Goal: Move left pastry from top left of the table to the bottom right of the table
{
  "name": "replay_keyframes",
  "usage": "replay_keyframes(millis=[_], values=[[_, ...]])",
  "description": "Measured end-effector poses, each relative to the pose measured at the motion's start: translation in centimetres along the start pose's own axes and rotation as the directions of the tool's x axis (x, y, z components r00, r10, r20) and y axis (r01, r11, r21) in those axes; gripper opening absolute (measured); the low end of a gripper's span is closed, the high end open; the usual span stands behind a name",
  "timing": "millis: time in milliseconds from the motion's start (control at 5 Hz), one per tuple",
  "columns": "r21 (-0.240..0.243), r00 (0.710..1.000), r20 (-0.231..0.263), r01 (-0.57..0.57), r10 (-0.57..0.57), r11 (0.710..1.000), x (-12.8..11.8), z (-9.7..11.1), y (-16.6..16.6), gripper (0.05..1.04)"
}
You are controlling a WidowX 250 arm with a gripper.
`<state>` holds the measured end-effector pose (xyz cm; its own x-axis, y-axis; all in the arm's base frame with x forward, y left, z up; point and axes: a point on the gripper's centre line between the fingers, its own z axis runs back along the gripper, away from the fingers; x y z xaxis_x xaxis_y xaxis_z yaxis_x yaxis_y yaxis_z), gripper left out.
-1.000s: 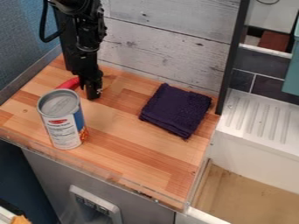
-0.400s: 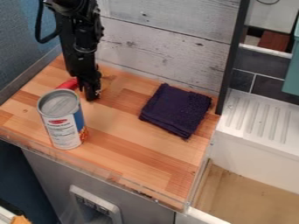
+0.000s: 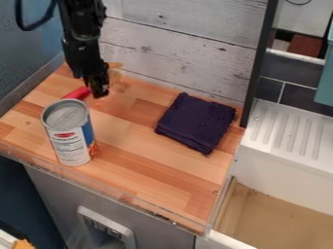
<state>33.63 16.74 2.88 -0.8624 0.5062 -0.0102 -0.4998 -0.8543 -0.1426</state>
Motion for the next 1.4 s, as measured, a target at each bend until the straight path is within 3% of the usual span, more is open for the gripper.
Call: replay_keyframes(millis=[200, 600, 1000, 1400], values=[[0.001, 0.997, -0.042, 0.058, -0.058, 0.998, 0.5, 2.3, 2.7, 0.535], [0.054, 0.95, -0.089, 0.304, -0.299, 0.951, 0.5, 3.5, 11.4, 0.535], [0.054, 0.89, -0.063, 0.454, -0.451, 0.889, 0.8, 2.1, 16.7, 0.535], [0.076, 0.849, -0.01, 0.527, -0.528, 0.847, 0.3, -0.9, 18.9, 0.535]])
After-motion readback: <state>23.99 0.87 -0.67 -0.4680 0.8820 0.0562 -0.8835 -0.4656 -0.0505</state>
